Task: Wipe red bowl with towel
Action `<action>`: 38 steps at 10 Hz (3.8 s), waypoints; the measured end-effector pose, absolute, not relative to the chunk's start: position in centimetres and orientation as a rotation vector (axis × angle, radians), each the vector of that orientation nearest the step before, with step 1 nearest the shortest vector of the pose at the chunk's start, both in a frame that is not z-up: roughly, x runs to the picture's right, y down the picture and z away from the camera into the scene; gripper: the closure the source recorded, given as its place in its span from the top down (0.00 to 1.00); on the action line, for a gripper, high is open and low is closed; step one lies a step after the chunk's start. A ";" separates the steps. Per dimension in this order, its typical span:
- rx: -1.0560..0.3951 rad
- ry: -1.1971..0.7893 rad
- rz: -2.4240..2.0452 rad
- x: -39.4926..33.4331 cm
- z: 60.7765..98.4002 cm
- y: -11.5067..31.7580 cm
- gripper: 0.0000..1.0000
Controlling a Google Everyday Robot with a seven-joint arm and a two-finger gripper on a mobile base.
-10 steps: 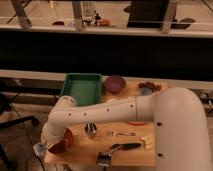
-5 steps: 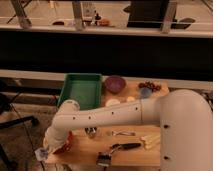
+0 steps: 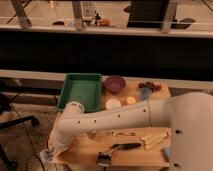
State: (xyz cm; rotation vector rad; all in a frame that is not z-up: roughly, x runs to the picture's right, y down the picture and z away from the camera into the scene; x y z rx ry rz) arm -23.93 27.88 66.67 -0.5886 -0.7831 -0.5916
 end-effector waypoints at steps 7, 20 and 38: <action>-0.598 -0.739 -0.563 -21.7 68.1 27.7 0.00; -0.556 -0.789 -0.707 -27.7 71.2 23.9 0.00; -0.624 -0.733 -0.598 -22.3 67.0 28.0 0.00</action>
